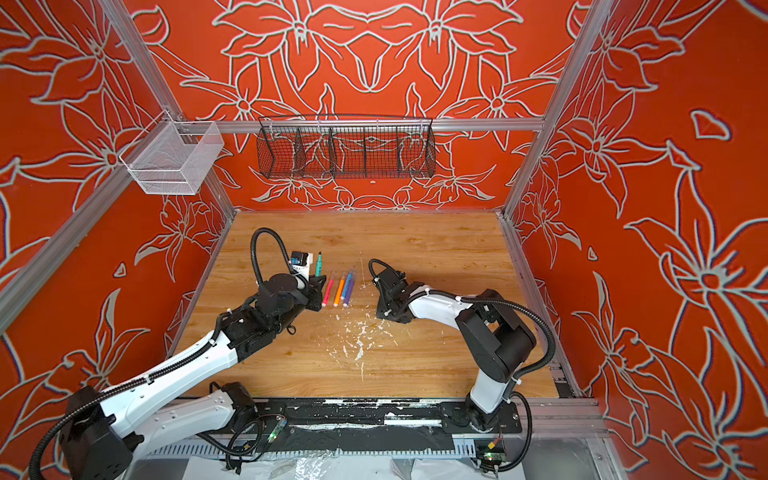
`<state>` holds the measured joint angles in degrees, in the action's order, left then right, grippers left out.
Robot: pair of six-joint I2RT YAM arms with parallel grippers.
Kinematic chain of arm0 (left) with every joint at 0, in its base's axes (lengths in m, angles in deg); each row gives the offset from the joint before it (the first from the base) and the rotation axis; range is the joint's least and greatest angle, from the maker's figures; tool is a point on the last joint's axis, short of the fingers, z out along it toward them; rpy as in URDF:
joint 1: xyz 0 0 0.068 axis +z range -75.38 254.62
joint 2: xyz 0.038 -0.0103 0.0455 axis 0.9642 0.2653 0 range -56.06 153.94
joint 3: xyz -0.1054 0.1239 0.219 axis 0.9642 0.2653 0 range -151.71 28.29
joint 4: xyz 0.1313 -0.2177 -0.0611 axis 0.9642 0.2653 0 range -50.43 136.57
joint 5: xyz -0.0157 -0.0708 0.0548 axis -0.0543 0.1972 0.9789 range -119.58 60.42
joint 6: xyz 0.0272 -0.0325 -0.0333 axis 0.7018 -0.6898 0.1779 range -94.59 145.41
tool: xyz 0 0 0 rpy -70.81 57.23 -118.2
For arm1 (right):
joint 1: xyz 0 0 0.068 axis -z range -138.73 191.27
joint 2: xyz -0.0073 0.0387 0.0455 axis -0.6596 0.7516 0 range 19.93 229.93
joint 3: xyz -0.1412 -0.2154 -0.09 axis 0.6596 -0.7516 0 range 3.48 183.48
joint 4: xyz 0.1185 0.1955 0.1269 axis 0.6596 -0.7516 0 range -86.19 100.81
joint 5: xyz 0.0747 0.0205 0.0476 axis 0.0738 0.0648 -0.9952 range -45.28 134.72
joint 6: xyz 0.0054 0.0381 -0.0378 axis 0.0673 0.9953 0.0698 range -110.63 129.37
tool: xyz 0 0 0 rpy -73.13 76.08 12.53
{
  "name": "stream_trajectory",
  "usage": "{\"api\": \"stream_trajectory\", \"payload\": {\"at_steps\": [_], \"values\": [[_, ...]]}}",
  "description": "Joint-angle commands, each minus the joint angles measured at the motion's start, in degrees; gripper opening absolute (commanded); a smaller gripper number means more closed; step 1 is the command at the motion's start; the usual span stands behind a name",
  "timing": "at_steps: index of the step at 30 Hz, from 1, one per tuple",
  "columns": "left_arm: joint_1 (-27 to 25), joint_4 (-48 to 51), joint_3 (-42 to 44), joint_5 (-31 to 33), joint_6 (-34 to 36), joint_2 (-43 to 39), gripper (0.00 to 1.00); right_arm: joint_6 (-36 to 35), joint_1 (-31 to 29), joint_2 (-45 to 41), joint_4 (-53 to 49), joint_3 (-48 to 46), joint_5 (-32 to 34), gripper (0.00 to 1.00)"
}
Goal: Insert the pens into the pen caps
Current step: 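Lower the right gripper onto the translucent cap on the table, then close the right gripper on the translucent cap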
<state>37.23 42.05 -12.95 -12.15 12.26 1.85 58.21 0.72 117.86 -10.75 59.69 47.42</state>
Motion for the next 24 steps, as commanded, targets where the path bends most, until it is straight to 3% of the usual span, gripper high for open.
{"api": "stream_trajectory", "payload": {"at_steps": [1,9,11,20,24], "values": [[0.21,-0.76,0.01,0.23,-0.48,-0.88,0.00,-3.06,-1.34,0.94,-7.37,2.17,4.80,0.50],[0.21,-0.43,-0.34,0.41,-0.19,-0.87,0.00,-3.71,-1.67,6.67,-8.90,5.21,1.96,0.45],[0.21,-0.46,-0.26,0.32,-0.13,-0.87,0.00,-3.58,-1.64,6.84,-8.79,5.24,1.97,0.39],[0.21,-0.67,-0.23,0.38,-0.09,-0.87,0.00,-3.46,-1.63,6.16,-6.78,4.13,0.60,0.37],[0.21,-0.63,-0.16,0.48,-0.08,-0.87,0.00,-3.38,-1.63,8.12,-6.39,4.69,-1.15,0.31]]}}
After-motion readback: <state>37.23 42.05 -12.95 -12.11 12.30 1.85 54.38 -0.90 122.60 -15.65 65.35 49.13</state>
